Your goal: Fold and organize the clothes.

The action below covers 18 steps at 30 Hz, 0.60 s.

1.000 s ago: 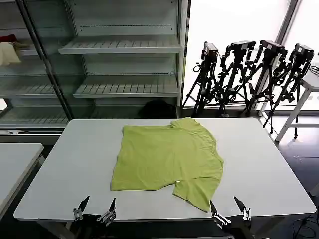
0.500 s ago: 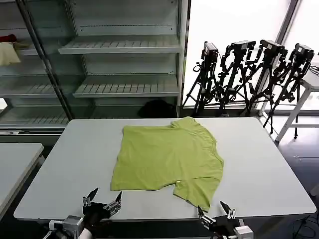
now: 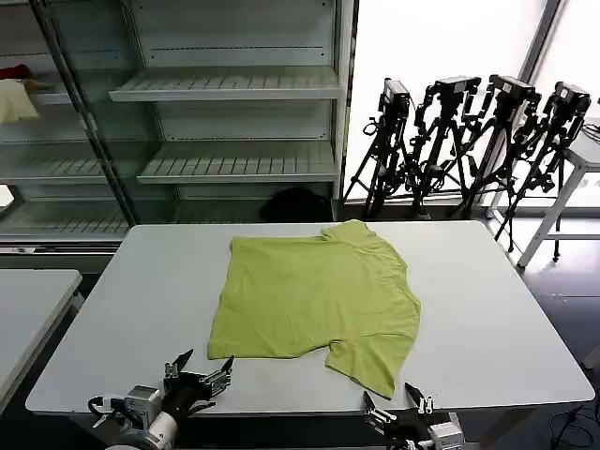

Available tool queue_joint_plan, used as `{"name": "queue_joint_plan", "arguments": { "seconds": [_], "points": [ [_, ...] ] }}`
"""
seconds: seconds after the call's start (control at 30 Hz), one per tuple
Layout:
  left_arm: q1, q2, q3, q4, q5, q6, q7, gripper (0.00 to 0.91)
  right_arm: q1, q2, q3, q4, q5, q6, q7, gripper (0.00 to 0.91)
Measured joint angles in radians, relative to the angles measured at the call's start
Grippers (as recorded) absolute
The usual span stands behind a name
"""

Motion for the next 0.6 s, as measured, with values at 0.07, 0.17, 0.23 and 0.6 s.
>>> {"name": "queue_joint_plan", "arguments": {
  "seconds": [0.07, 0.17, 0.23, 0.6],
  "points": [
    [-0.008, 0.001, -0.002, 0.013, -0.007, 0.002, 0.008, 0.645, 0.004, 0.002, -0.003, 0.0, 0.0, -0.002, 0.002, 0.645],
    [-0.017, 0.0, -0.002, 0.029, -0.017, 0.003, 0.017, 0.484, 0.011, 0.006, -0.008, 0.0, 0.001, -0.005, 0.008, 0.474],
    [-0.021, -0.002, -0.001, 0.038, -0.02, 0.004, 0.022, 0.423, 0.015, 0.008, -0.009, -0.001, 0.002, -0.007, 0.009, 0.363],
    [-0.045, -0.005, 0.007, 0.074, -0.029, 0.003, 0.044, 0.02, 0.027, 0.01, -0.017, -0.002, 0.003, -0.012, 0.017, 0.04]
  ]
}}
